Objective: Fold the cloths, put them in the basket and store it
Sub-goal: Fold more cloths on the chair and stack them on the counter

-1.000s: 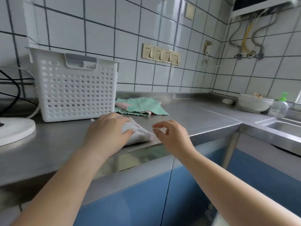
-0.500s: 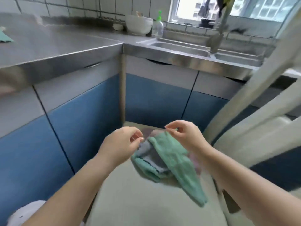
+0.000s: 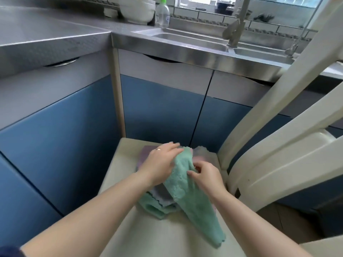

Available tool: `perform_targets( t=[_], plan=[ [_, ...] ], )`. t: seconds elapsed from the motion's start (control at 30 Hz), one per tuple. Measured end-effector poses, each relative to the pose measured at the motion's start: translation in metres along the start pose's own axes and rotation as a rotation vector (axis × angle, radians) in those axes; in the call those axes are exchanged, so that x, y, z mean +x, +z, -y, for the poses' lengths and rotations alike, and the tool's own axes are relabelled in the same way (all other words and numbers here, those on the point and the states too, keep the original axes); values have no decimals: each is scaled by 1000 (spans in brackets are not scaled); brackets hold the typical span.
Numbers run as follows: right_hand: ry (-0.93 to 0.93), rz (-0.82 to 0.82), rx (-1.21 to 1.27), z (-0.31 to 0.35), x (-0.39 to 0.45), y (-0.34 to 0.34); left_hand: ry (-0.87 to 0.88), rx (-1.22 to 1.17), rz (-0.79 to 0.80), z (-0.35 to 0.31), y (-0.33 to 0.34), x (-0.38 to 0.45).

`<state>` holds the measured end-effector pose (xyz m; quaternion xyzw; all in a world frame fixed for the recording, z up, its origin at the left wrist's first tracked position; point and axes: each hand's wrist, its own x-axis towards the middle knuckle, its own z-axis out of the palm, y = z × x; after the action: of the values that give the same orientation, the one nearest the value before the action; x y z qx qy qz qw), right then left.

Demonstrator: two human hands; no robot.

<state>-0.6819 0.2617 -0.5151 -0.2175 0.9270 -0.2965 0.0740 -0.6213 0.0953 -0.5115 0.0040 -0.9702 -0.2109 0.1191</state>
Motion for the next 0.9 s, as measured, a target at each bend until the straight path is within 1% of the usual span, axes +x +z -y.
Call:
perform_targets(
  t=[0.07, 0.13, 0.23, 0.3, 0.33, 0.4, 0.47, 0.57, 0.67, 0.8, 0.9],
  plan=[
    [-62, -47, 14, 5, 1, -1, 204, 136, 83, -8, -3, 13],
    [-148, -72, 41, 11, -2, -5, 328, 244, 151, -13, -9, 23],
    [-266, -70, 64, 19, -9, -16, 427, 253, 105, -9, -26, 29],
    [-292, -27, 48, 18, -14, -22, 467, 293, 65, -4, -41, 25],
    [-293, -1, 20, 17, -17, -26, 453, 296, 56, -3, -51, 22],
    [-307, 35, -55, 16, -23, -33, 358, 241, 45, 0, -72, 13],
    [-321, 11, -53, 16, -27, -44, 275, 170, 5, 7, -94, 5],
    [-306, -74, 56, 23, -24, -71, 254, 131, -102, 19, -130, -4],
    [-323, -148, 74, 37, -7, -99, 221, 106, -202, 29, -161, -6],
    [-396, -298, 72, 74, 16, -135, 209, 97, -405, 29, -205, -9],
    [-462, -383, 137, 103, 15, -155, 203, 120, -489, 20, -236, -21]
  ],
)
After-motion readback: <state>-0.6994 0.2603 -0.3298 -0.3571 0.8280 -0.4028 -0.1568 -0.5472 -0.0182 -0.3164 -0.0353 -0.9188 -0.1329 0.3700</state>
